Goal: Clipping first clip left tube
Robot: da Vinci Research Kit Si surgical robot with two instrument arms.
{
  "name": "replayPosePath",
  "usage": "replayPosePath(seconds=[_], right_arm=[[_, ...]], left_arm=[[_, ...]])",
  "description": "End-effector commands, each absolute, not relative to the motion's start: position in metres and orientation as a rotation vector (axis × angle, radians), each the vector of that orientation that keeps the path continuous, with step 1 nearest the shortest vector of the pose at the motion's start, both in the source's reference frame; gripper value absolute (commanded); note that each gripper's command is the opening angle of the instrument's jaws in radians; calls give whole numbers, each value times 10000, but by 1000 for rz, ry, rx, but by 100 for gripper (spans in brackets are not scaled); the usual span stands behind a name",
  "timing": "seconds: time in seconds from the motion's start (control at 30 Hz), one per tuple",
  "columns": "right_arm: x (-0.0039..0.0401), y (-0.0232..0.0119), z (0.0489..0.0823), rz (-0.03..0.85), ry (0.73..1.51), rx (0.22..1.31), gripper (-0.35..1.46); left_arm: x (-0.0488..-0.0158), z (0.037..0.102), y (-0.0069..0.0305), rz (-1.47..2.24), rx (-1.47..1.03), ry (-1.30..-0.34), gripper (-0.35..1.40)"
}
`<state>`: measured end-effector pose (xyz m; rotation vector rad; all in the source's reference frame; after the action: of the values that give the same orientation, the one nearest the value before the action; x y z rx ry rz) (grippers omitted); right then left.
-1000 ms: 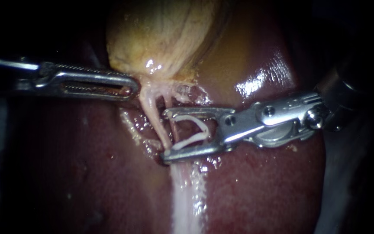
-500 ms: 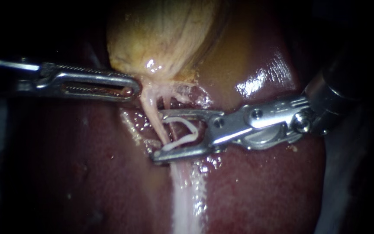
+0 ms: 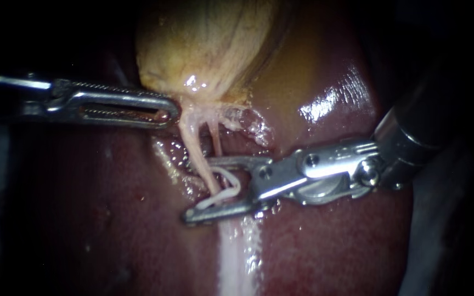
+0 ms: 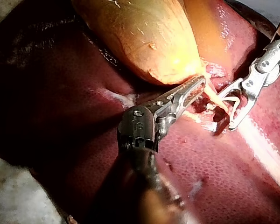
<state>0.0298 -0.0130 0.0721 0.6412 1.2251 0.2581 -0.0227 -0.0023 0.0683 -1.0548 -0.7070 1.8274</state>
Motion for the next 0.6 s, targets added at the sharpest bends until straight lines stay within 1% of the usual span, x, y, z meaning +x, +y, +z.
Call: replayPosePath(seconds=[0.03,0.37,0.6], right_arm=[[298,-132,722,256,1219,642,50],[299,-145,731,258,1206,701,49],[302,-149,737,261,1203,709,49]], left_arm=[[-227,684,-23,1827,-1055,-707,-35],[-228,684,-23,1832,-1058,-704,-35],[-229,684,-23,1831,-1057,-700,-35]])
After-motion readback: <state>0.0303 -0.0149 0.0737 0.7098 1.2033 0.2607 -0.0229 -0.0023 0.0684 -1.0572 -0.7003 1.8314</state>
